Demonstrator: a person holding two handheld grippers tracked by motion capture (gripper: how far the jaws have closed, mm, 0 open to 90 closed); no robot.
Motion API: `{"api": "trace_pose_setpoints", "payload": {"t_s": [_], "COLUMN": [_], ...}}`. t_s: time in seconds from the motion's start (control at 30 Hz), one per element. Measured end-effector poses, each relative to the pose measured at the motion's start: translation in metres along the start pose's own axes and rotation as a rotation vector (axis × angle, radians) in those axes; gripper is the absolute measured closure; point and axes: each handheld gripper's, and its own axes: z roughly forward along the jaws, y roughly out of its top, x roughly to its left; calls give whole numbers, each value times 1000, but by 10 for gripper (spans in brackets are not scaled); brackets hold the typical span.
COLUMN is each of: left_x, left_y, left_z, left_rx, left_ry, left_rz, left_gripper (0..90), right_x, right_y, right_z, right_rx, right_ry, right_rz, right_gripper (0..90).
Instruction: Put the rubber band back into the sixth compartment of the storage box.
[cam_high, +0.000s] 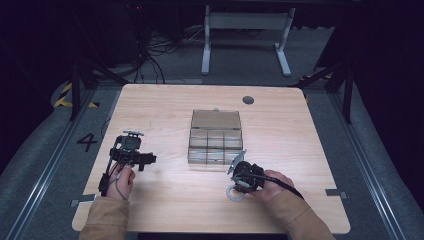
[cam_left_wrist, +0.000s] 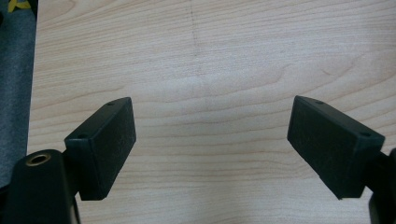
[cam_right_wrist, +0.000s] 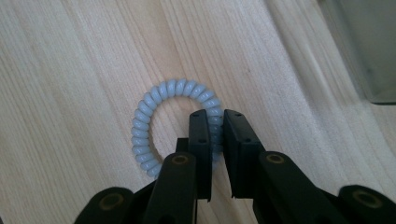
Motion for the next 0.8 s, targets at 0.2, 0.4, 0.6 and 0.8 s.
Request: {"api": "trace_pose_setpoints", "payload": {"t_s": [0.2, 0.4, 0.6, 0.8], "left_x": [1, 1, 0, 0], "left_y": [0, 0, 0, 0], "left_z": [0, 0, 0, 0], "left_rx": [0, 3, 4, 6], "left_ry": [-3, 0, -1, 2], "left_rz": [-1, 5, 2, 1], "left_gripper": [160, 160, 160, 160], "right_x": [1, 1, 1, -1], "right_y": [1, 2, 3, 6], "right_z": [-3, -10, -21, -33], "right_rx": [-23, -60, -94, -125], "right_ry": [9, 10, 12, 12], "right_rz": [-1, -3, 10, 7], "right_gripper": [825, 825, 825, 825]}}
